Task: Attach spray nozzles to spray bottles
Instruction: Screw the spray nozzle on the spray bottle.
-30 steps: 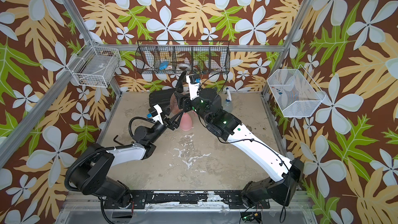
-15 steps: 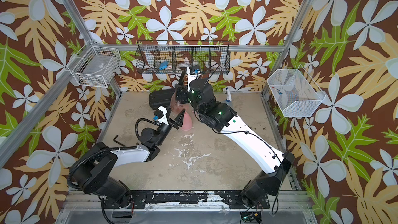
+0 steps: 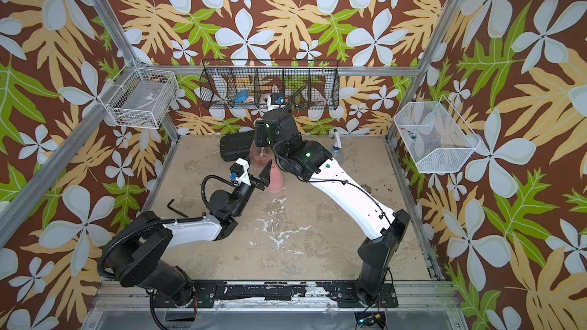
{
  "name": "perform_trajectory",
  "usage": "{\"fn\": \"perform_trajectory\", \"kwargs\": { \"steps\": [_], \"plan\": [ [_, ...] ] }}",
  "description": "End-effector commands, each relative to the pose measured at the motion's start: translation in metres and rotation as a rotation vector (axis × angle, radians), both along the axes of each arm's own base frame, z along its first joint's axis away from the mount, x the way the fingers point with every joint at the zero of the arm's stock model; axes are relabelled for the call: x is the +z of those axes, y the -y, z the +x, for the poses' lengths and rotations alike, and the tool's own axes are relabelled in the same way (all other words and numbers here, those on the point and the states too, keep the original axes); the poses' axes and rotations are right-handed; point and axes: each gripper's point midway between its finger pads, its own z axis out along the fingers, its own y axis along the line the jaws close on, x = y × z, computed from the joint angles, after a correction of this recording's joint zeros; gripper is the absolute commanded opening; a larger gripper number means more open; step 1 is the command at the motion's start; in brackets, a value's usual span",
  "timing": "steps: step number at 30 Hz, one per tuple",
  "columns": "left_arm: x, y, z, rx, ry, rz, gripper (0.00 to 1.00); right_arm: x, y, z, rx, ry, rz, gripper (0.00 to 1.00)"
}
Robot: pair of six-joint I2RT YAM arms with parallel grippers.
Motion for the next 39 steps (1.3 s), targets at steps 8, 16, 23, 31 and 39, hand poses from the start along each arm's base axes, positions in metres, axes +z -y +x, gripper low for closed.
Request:
{"fn": "perform_trajectory", "kwargs": {
  "steps": [8,16,23,31,39],
  "plan": [
    [0.017,-0.001,-0.011,-0.027,0.062,-0.018,0.49,-0.001,0.002,-0.001,0.029,0.014,-0.030,0.22],
    [0.030,0.021,-0.042,-0.246,0.119,0.013,0.51,0.014,-0.001,-0.018,0.248,0.117,-0.031,0.08],
    [0.035,0.054,-0.082,-0.597,0.128,0.060,0.51,0.027,-0.006,-0.049,0.468,0.240,-0.064,0.04],
    [0.060,0.049,-0.110,-0.881,0.134,-0.058,0.50,0.029,-0.003,-0.072,0.623,0.285,-0.043,0.01],
    [0.060,0.051,-0.109,-0.896,0.126,-0.032,0.50,0.014,0.001,-0.069,0.642,0.252,-0.097,0.00]
  ]
}}
